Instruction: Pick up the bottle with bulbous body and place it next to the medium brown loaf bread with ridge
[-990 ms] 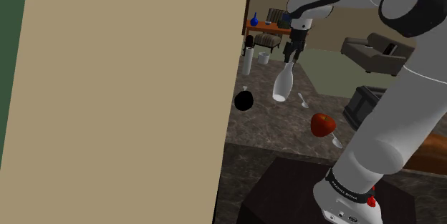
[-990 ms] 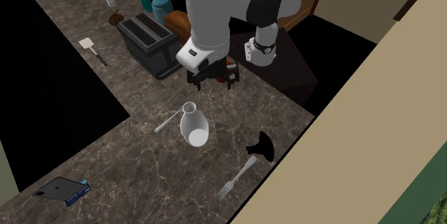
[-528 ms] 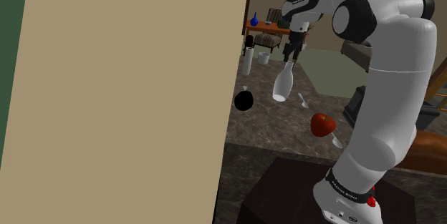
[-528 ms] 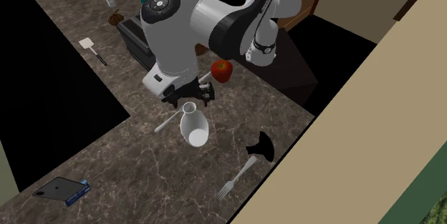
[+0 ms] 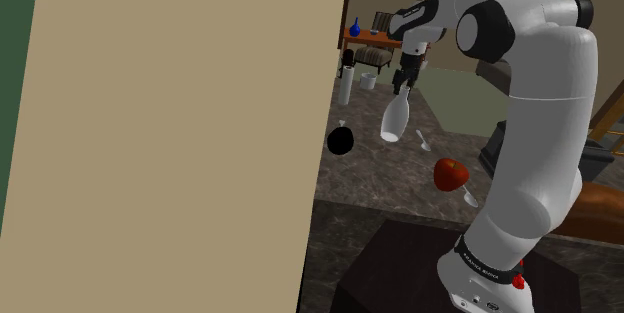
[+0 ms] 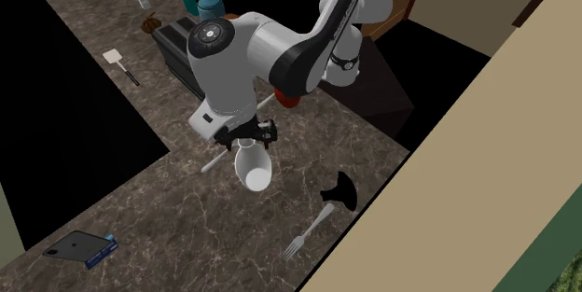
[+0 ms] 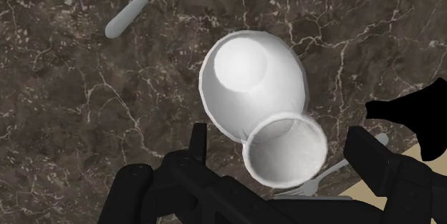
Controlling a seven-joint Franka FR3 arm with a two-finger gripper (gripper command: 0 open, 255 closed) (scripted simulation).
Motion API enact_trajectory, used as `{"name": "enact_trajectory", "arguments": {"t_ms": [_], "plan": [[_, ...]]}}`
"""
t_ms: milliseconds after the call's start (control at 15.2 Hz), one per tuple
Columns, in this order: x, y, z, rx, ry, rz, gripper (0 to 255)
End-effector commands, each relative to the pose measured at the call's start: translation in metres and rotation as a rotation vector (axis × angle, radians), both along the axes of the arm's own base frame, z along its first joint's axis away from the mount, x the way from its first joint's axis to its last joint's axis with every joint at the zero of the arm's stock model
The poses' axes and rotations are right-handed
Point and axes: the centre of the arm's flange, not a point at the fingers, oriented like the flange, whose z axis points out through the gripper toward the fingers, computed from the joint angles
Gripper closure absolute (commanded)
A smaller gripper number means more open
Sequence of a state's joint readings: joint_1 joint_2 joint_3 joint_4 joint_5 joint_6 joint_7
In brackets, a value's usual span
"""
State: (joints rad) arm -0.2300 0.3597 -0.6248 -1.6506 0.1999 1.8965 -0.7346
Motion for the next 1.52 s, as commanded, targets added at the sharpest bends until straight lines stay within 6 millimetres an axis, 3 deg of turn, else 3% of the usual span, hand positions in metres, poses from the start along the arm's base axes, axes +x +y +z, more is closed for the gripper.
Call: {"name": "enact_trajectory", "arguments": {"t_ms": [0,396,462,1056,1452], "plan": [[0.0,-0.001,-0.005,0.0,0.0,0.0,0],[0.0,-0.001,-0.004,0.0,0.0,0.0,0],[0.0,-0.001,-0.004,0.0,0.0,0.0,255],[0.0,-0.001,-0.005,0.0,0.0,0.0,255],[0.0,-0.001,0.027,0.0,0.0,0.0,255]]}}
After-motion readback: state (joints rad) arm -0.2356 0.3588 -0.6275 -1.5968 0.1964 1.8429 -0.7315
